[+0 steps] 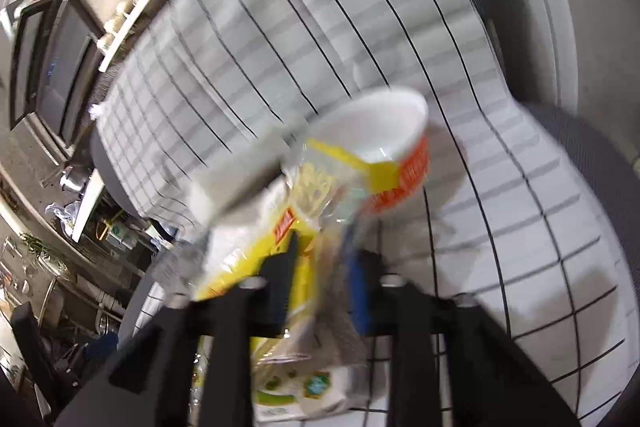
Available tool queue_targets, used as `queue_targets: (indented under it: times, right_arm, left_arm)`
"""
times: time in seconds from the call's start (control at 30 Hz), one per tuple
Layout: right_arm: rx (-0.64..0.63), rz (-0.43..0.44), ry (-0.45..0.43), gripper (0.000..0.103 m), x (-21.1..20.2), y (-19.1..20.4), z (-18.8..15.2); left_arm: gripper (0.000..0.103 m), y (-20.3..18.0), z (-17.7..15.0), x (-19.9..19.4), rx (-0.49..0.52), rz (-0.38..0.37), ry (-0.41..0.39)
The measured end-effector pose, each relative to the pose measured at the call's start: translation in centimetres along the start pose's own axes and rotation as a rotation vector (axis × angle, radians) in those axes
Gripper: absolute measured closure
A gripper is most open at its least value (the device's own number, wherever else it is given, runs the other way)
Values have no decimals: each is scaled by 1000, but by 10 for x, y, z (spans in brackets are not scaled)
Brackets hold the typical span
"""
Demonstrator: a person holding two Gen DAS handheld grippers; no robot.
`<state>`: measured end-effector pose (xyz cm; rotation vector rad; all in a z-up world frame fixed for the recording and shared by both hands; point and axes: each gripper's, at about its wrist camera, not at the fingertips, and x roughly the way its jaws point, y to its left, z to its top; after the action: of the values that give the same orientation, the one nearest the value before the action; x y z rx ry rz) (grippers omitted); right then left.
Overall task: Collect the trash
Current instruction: 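Grasp the yellow snack package with the right tool, then lift the yellow package with the right tool while the left tool reaches toward the napkins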
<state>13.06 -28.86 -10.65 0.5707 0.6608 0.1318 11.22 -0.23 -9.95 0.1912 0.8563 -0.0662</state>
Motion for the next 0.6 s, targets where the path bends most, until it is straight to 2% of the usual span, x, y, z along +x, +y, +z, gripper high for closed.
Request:
queue_targets:
  times: [0.17, 0.23, 0.3, 0.43, 0.5, 0.6]
  right_arm:
    - [-85, 83, -78, 99, -40, 30, 9]
    - [-118, 42, -70, 99, -47, 40, 12]
    - [-136, -26, -101, 99, -57, 43, 12]
    - [-191, -188, -101, 99, -66, 38, 2]
    - [-176, -205, -84, 99, -72, 26, -6]
    - [-117, -153, -64, 99, -93, 10, -17]
  left_arm:
    - [7, 3, -4, -16, -13, 9, -14]
    - [7, 5, -7, -21, -20, 12, -16]
    - [7, 6, -11, -27, -30, 11, -18]
    - [7, 7, -20, -34, -30, 12, -15]
    - [7, 6, -24, -36, -27, 8, -11]
    - [7, 2, -29, -39, -16, -3, -5]
